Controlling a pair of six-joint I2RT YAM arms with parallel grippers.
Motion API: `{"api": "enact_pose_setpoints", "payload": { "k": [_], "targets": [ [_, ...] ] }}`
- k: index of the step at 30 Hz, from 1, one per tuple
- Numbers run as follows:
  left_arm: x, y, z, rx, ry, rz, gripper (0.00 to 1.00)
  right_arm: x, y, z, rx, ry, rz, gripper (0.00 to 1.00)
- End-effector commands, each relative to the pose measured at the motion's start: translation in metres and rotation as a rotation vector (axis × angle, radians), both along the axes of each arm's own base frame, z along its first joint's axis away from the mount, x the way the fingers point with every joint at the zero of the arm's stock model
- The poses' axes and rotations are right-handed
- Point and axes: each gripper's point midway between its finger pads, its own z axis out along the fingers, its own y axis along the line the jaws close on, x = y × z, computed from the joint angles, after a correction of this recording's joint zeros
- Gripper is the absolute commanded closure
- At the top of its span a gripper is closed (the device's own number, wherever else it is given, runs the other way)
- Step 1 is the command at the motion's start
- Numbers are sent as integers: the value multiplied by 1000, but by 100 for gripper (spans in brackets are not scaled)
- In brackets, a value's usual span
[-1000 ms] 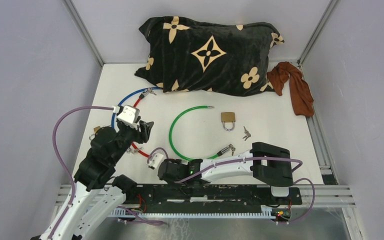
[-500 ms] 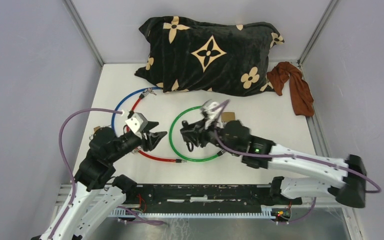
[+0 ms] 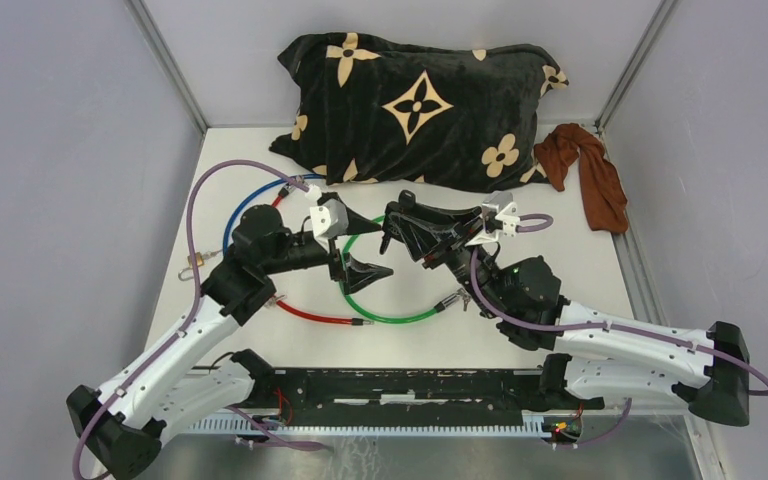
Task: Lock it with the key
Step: Pick up the lock from the center of the board.
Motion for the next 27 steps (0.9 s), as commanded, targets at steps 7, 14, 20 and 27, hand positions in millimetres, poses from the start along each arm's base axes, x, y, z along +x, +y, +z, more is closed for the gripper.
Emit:
{"api": "enact_pose_setpoints", "payload": {
  "k": [7,14,20,27],
  "targets": [
    [32,-13,57,-93,-281,113,29,3,-27,56,178,-89,-92,100],
    [27,-17,56,-111,-251,80,54,3,-20,54,157,-100,-79,100],
    [25,-10,50,-81,-207,108,98,1,-9,49,95,-120,-32,100],
    [23,18,3,153,-178,173,98,1,-21,-29,-329,-156,37,2]
  ]
}}
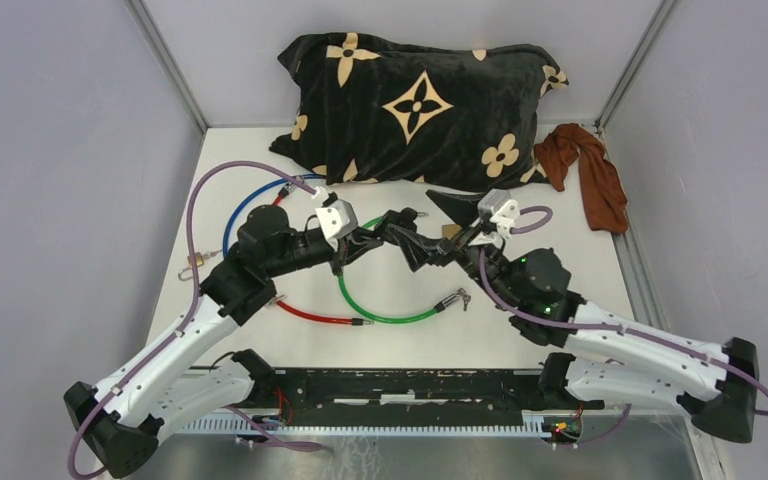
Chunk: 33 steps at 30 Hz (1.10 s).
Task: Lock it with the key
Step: Pick up the lock from the center of the board.
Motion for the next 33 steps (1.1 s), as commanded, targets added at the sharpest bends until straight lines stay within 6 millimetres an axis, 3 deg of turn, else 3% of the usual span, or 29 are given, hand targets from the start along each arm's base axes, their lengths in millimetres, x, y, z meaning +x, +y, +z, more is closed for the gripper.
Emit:
{"api": "enact_pose_setpoints", "payload": {
  "k": [1,5,9,12,17,20,23,30,32,33],
  "targets": [
    [-7,21,-10,154,-56,23,98,-18,-17,-28,-259,-100,112,2],
    [-22,26,-39,304,-30,-78,98,-38,-15,-71,-494,-121,306,2],
    [-34,28,-51,372,12,-149,98,-53,3,-91,-551,-116,512,2],
    [-36,30,-52,402,21,-160,98,-51,17,-105,-592,-95,599,2],
    [-39,31,-54,420,25,-178,98,-46,37,-108,-597,-65,680,3],
    [-40,31,-57,423,30,-186,98,-55,50,-107,-552,-41,780,13],
    [-42,31,-57,421,31,-198,98,-53,55,-116,-552,-5,790,21],
    [-47,28,-54,405,35,-224,98,-47,62,-130,-568,71,805,72],
    [-50,27,-53,393,44,-236,98,-44,63,-132,-574,84,794,97],
    [-50,26,-52,386,52,-236,98,-42,63,-133,-579,94,785,100]
  ]
}}
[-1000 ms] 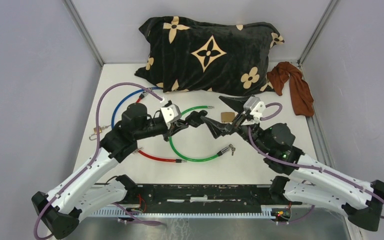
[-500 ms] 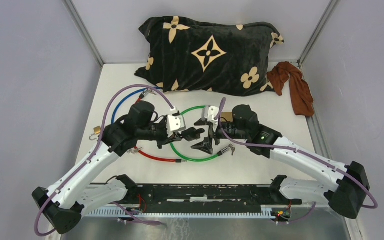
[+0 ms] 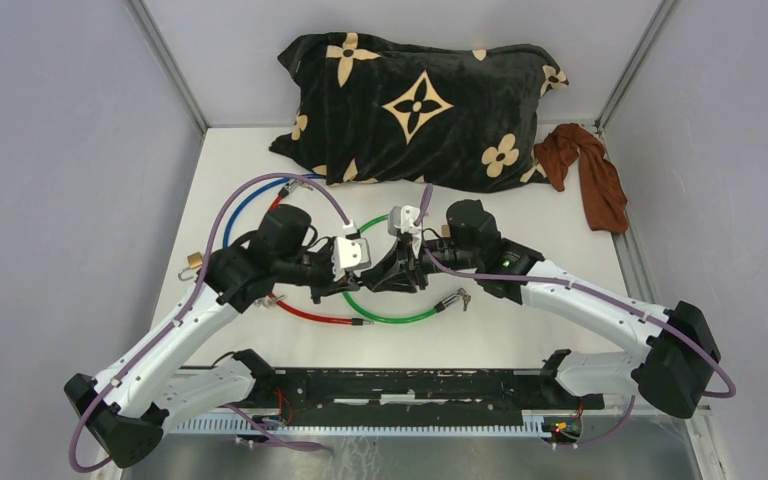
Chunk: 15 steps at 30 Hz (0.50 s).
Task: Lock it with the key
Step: Pick up the lock from the center of the board.
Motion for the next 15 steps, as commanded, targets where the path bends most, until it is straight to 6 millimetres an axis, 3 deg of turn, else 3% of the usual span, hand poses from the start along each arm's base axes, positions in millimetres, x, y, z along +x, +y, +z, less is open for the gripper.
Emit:
{"api": "enact_pose_setpoints", "payload": {
  "k": [1,4,5,7,8,9,11,15],
  "targets": [
    [2,-21,49,-161,-104,-69,98,5,7,21,31,-11,-5,100],
    [0,-23,55,-216,-71,-32,98,14,2,25,60,-11,-49,100],
    [-2,-24,56,-233,-59,-23,93,16,-3,29,88,19,-66,100],
    [-4,-25,55,-279,-4,24,56,16,-12,46,176,26,-70,100],
    [-5,-26,52,-301,23,46,40,14,-18,52,214,42,-74,100],
    [-6,-26,50,-329,46,64,32,11,-22,60,254,41,-60,100],
    [-10,-26,48,-385,60,71,26,3,-30,71,310,51,-37,100],
    [-10,-23,67,-519,-15,91,27,-20,-43,86,386,24,36,100]
  ]
}}
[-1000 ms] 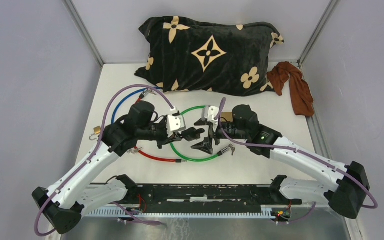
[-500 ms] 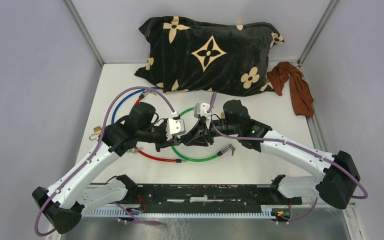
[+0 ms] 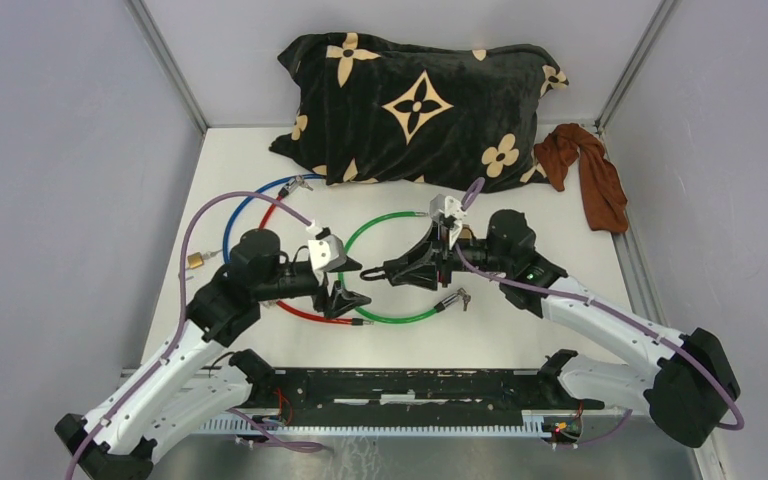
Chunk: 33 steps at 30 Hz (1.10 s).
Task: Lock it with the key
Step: Pick up the lock from the center of the board, then lock the lock.
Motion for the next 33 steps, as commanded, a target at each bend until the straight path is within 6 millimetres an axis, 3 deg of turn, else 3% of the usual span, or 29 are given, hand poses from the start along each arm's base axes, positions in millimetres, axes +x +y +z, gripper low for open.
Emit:
{"api": "enact_pose_setpoints", "payload": {
  "k": [1,4,8,9,13,14,22,28,33],
  "targets": [
    [-3,-10,43,-233,-61,-3,29,-39,-10,83,271,-179,139,100],
    [-10,-15,52,-300,-46,-41,32,-49,-16,93,331,-211,160,100],
    [-16,-22,61,-398,14,-72,48,-50,-16,100,371,-207,168,100],
    [-15,-22,62,-412,18,-67,54,-53,-16,101,382,-205,182,100],
    [-16,-22,63,-423,18,-65,94,-55,-15,108,401,-201,204,100],
    [-18,-22,64,-425,18,-75,98,-55,-15,108,402,-206,202,100],
    [-30,-23,70,-427,54,-141,98,-38,-8,79,270,-276,164,100],
    [-29,-30,70,-438,80,-164,98,-42,1,80,298,-275,193,100],
    [-10,-29,82,-465,2,-78,98,-47,12,68,278,-234,225,100]
  ]
}}
